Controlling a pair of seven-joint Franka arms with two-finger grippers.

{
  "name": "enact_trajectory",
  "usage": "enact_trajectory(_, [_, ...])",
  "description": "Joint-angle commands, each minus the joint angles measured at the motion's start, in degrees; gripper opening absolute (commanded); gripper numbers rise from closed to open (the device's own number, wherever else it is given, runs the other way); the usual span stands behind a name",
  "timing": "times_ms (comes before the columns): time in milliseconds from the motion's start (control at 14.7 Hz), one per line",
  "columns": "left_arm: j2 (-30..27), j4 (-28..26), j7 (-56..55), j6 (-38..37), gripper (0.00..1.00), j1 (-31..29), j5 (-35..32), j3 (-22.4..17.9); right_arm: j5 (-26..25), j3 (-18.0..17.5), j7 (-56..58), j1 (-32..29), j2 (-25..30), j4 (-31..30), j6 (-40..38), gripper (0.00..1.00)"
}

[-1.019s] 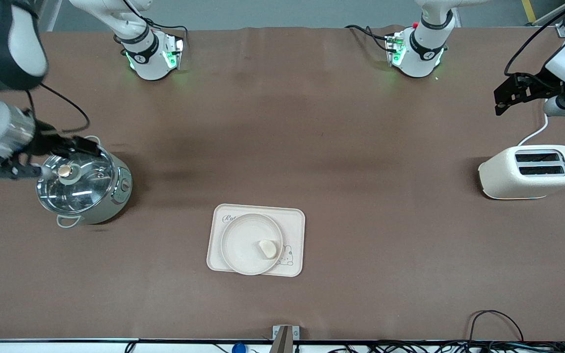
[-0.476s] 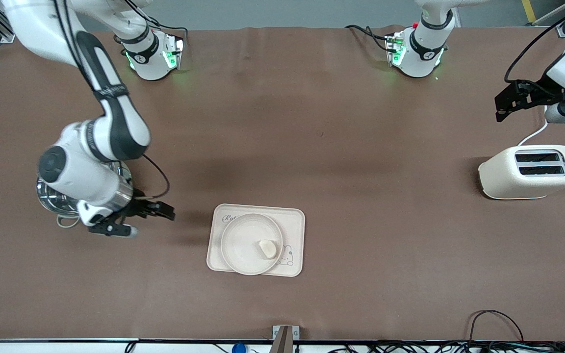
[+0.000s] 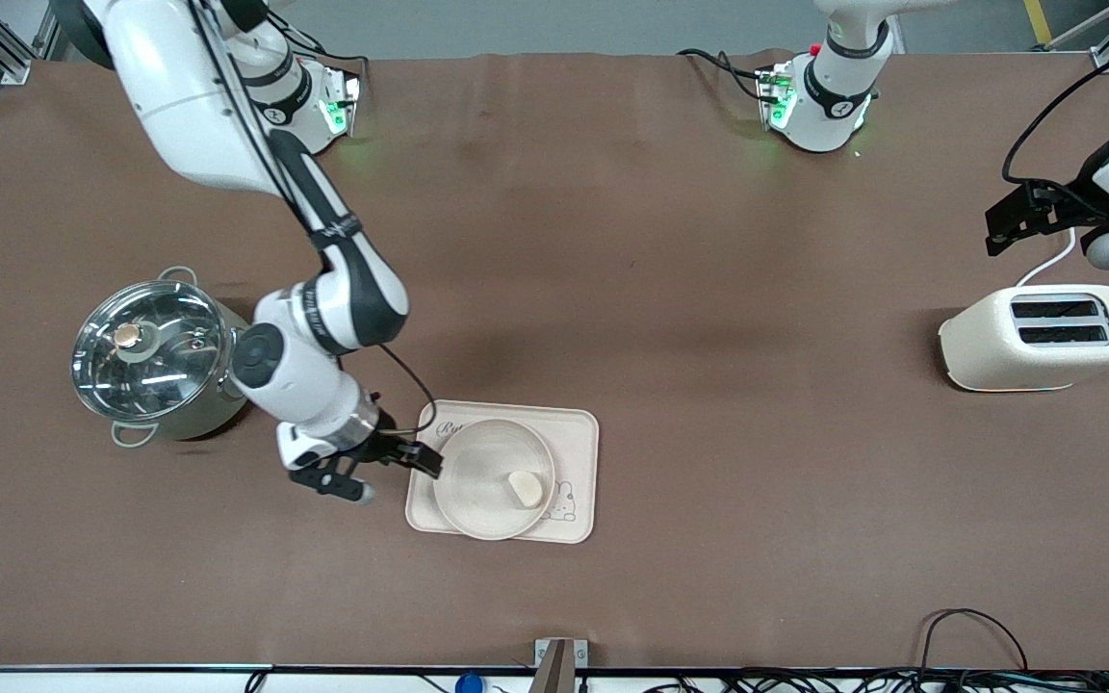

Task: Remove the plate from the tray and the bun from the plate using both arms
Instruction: 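Lower the right gripper and grasp the plate rim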

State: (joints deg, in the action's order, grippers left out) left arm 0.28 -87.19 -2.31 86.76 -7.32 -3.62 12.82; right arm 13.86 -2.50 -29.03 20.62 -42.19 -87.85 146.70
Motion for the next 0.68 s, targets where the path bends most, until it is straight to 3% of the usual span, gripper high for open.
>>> enact_trajectory(0, [0.2, 0.9, 0.3, 0.0, 1.0, -0.2, 0.4, 0.1, -0.1, 0.7, -0.9, 2.0, -5.3, 3.1, 3.8, 1.0])
enact_trajectory(272, [0.4, 0.9, 0.4, 1.0, 1.0, -0.2, 0.4, 0.1, -1.5, 0.7, -0.9, 2.7, -8.6, 6.5, 3.8, 0.92])
enact_trajectory(340, [0.4, 1.0, 0.4, 1.0, 1.0, -0.2, 0.4, 0.1, -1.7, 0.7, -0.9, 2.6, -8.8, 6.6, 3.9, 0.84])
enact_trajectory(476, [0.4, 1.0, 0.4, 1.0, 1.0, -0.2, 0.4, 0.1, -1.8, 0.7, -0.4, 2.1, -8.8, 6.6, 3.8, 0.6])
enact_trajectory(612, [0.3, 1.0, 0.4, 1.0, 1.0, -0.2, 0.3, 0.1, -1.8, 0.7, 1.2, 1.7, -9.4, 6.6, 4.0, 0.45])
